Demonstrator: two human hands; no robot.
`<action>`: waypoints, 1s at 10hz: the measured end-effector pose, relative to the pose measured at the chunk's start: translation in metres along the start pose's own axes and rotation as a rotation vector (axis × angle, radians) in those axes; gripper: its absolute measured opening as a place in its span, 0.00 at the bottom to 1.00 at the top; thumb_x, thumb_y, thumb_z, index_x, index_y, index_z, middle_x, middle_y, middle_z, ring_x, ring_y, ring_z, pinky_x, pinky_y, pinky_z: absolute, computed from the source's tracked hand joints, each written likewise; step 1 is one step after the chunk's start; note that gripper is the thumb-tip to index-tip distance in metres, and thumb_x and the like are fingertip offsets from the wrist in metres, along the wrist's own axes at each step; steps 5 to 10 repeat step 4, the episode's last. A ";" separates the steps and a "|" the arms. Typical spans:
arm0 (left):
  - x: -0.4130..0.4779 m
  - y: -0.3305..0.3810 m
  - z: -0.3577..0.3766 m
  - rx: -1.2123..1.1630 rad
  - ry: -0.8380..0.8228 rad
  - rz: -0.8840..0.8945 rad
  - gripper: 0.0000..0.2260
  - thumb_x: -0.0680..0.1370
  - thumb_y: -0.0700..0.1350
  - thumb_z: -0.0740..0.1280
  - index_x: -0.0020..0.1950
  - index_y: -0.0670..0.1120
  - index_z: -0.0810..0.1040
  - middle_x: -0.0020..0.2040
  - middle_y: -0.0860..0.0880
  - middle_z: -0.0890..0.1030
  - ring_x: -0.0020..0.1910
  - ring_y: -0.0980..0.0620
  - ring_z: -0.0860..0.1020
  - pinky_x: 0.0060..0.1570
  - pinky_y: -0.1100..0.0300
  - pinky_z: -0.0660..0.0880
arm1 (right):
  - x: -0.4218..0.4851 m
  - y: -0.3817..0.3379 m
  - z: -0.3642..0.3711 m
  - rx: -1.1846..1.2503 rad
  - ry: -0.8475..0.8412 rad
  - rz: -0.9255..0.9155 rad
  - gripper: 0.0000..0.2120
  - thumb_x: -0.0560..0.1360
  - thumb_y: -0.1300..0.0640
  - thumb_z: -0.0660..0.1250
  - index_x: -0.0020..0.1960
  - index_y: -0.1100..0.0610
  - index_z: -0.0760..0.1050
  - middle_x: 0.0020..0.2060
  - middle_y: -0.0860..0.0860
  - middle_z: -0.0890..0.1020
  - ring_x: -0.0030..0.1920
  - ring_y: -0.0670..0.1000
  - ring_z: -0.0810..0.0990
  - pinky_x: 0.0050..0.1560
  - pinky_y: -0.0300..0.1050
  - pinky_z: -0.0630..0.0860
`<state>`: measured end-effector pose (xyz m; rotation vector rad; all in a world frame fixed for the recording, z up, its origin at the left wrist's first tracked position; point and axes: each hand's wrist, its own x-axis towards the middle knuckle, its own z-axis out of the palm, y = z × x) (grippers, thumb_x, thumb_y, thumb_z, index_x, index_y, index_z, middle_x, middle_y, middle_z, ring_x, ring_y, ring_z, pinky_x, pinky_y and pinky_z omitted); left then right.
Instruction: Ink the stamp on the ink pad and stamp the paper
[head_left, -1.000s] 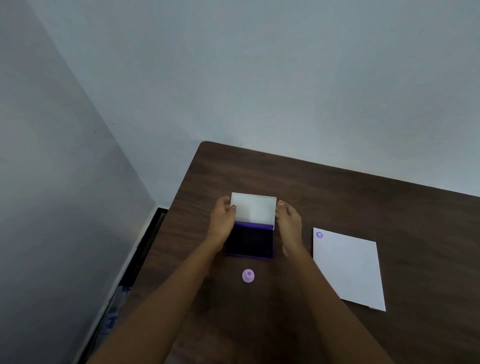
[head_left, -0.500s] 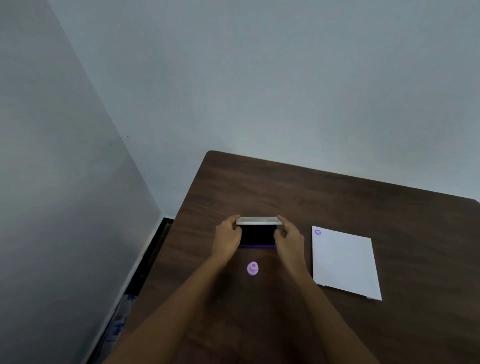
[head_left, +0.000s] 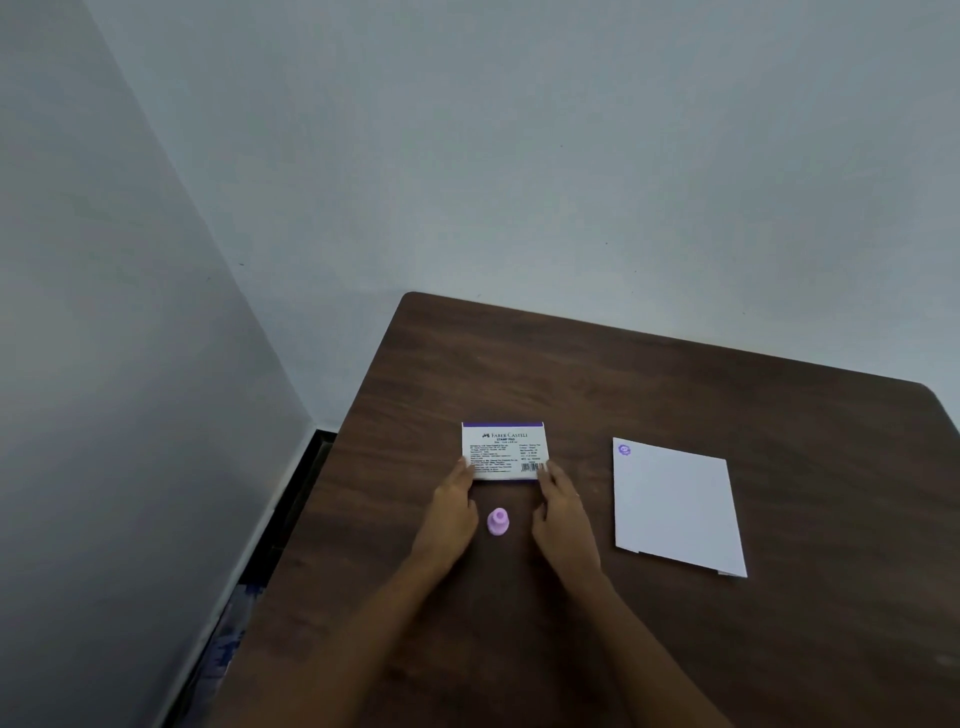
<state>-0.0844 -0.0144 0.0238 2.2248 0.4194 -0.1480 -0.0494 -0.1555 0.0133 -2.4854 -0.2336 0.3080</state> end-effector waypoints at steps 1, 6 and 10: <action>0.000 -0.006 0.002 0.168 -0.003 0.042 0.25 0.76 0.29 0.53 0.72 0.42 0.58 0.76 0.47 0.57 0.72 0.50 0.61 0.66 0.58 0.61 | -0.001 0.005 0.005 -0.211 0.006 -0.077 0.27 0.74 0.67 0.57 0.71 0.59 0.55 0.75 0.55 0.56 0.73 0.53 0.57 0.70 0.46 0.62; 0.014 0.025 -0.008 0.721 0.048 0.162 0.16 0.79 0.42 0.56 0.66 0.40 0.67 0.67 0.42 0.71 0.65 0.46 0.69 0.67 0.53 0.64 | 0.012 -0.006 -0.017 -0.307 0.058 -0.146 0.20 0.77 0.59 0.55 0.68 0.58 0.62 0.71 0.54 0.65 0.73 0.52 0.56 0.73 0.48 0.52; 0.014 0.025 -0.008 0.721 0.048 0.162 0.16 0.79 0.42 0.56 0.66 0.40 0.67 0.67 0.42 0.71 0.65 0.46 0.69 0.67 0.53 0.64 | 0.012 -0.006 -0.017 -0.307 0.058 -0.146 0.20 0.77 0.59 0.55 0.68 0.58 0.62 0.71 0.54 0.65 0.73 0.52 0.56 0.73 0.48 0.52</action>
